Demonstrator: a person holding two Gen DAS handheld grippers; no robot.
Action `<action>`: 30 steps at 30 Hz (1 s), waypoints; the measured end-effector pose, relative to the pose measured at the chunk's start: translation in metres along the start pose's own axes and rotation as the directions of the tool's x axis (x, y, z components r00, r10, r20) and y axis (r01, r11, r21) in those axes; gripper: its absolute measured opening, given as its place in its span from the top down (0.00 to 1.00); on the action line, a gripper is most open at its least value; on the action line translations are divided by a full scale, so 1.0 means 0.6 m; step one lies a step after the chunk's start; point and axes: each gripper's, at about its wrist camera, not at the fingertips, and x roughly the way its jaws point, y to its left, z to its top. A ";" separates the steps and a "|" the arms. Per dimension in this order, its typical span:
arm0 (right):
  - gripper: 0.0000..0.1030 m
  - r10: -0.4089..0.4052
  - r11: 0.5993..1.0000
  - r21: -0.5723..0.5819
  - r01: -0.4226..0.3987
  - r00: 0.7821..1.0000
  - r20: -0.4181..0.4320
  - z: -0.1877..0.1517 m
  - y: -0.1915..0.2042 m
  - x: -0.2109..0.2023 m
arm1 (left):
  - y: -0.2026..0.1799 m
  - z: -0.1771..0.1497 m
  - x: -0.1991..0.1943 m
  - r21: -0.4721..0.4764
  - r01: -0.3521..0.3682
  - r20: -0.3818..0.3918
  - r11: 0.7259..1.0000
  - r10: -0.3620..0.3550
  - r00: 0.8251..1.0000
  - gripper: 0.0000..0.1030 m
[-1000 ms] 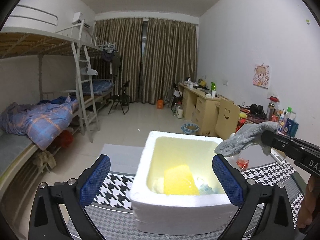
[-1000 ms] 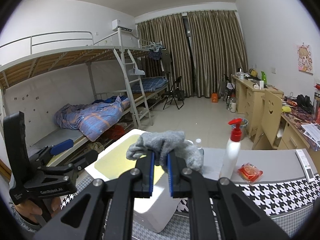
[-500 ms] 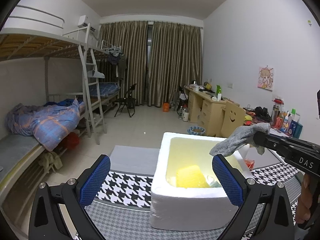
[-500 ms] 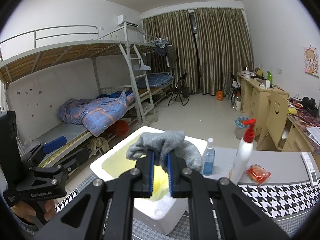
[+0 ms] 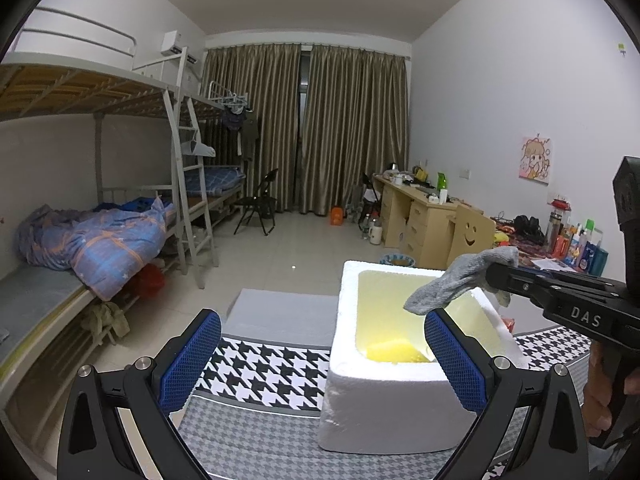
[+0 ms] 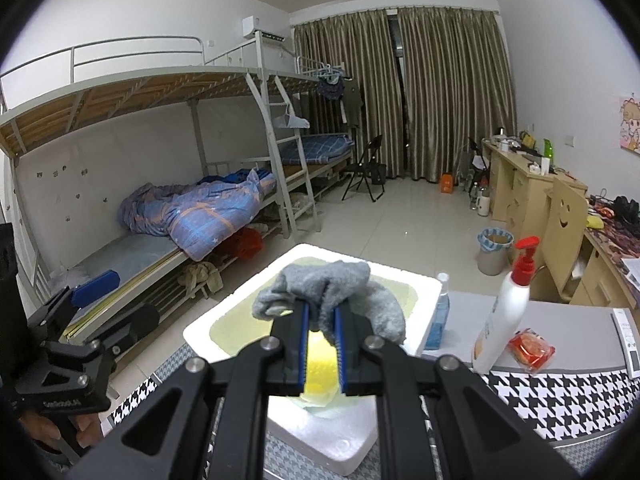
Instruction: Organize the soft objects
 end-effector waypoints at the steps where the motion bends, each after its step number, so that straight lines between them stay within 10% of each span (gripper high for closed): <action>1: 0.86 0.001 1.000 -0.001 -0.001 1.000 -0.003 0.000 -0.001 0.003 | 0.003 0.000 0.000 -0.003 -0.003 0.000 1.000 0.003 1.000 0.01; 13: 0.74 0.022 1.000 -0.015 -0.023 0.997 -0.071 0.001 0.009 0.040 | 0.022 -0.006 -0.005 -0.037 -0.023 0.010 0.999 0.023 1.000 0.01; 18: 0.21 0.017 0.999 -0.037 -0.019 0.998 -0.062 -0.005 0.018 0.037 | 0.023 -0.007 -0.005 -0.036 -0.022 0.009 0.999 0.022 1.000 0.01; 30: 0.21 0.003 0.998 -0.058 -0.006 0.999 -0.049 -0.005 0.020 0.021 | 0.025 -0.005 -0.007 -0.036 -0.022 0.014 0.999 0.022 1.000 0.01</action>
